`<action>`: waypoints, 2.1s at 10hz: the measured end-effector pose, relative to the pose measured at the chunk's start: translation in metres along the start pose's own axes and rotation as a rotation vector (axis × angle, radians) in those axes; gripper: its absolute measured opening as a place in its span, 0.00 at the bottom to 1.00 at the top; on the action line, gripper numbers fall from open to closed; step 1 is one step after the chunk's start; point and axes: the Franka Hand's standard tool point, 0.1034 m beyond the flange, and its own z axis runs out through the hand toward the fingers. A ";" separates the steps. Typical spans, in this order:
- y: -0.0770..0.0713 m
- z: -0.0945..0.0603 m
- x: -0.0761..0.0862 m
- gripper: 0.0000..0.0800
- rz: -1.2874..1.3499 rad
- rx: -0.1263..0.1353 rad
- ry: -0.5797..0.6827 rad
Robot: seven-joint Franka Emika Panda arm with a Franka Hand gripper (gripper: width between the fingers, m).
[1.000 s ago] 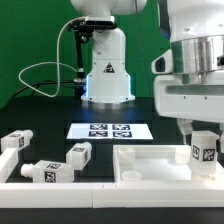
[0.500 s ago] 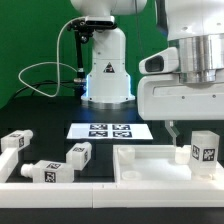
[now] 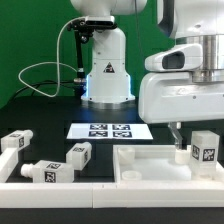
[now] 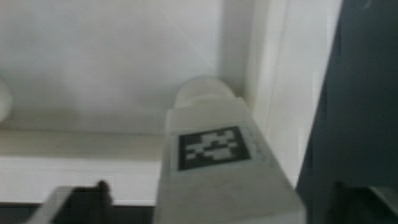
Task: Assemble one leg
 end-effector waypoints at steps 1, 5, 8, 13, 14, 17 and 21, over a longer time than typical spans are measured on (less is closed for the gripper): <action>0.000 0.000 0.000 0.66 0.043 0.000 0.000; 0.001 0.001 0.000 0.36 0.425 0.001 0.011; 0.003 0.001 -0.001 0.36 0.986 0.009 -0.005; 0.003 0.002 -0.003 0.36 1.361 0.029 -0.028; 0.001 0.002 -0.005 0.45 1.183 0.013 -0.027; -0.006 0.000 -0.008 0.79 0.633 0.005 -0.076; -0.002 0.000 -0.006 0.81 0.335 -0.002 -0.060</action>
Offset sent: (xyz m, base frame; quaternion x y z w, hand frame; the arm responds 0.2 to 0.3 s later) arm 0.0055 -0.0099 -0.0032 0.0050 0.0195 0.2204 0.9752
